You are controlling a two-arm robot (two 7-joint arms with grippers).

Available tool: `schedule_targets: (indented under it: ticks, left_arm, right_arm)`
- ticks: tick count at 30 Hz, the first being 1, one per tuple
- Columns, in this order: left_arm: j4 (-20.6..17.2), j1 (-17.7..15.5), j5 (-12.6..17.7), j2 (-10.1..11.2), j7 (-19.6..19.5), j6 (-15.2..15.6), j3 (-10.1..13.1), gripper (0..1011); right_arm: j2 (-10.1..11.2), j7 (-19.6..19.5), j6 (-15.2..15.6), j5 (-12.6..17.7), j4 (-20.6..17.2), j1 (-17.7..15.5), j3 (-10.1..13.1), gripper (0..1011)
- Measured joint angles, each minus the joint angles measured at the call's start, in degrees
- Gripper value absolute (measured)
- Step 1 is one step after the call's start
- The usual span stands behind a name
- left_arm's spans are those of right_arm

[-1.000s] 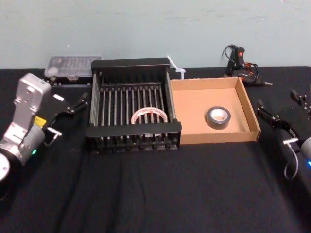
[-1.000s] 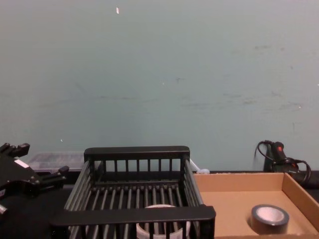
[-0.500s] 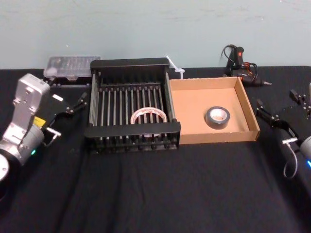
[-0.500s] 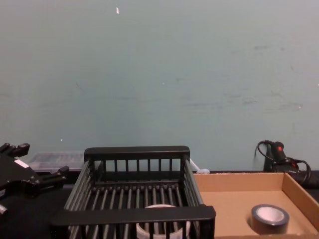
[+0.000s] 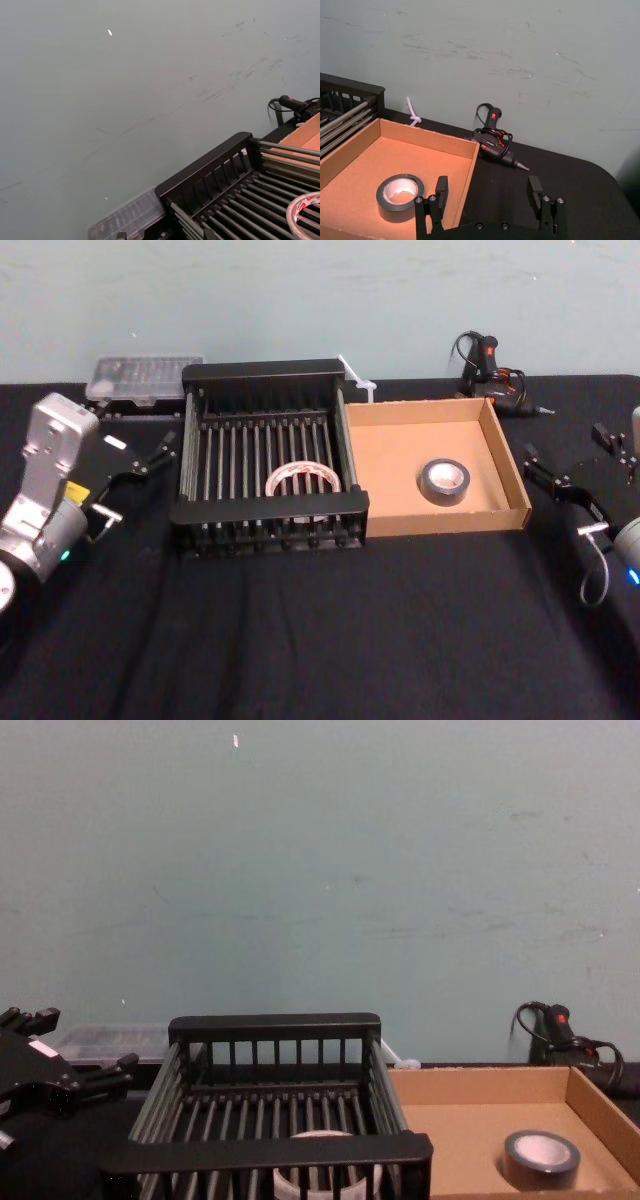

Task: Pick up the white tape and place it into the black box , Pick up the silver tape and place it into the brown box.

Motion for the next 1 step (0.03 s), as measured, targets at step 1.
schedule_targets:
  ticks: [1]
  left_arm:
    - [0.0, 0.0, 0.0, 0.0, 0.0, 0.0, 0.0, 1001]
  right_arm:
    - [0.0, 0.0, 0.0, 0.0, 0.0, 0.0, 0.0, 1002]
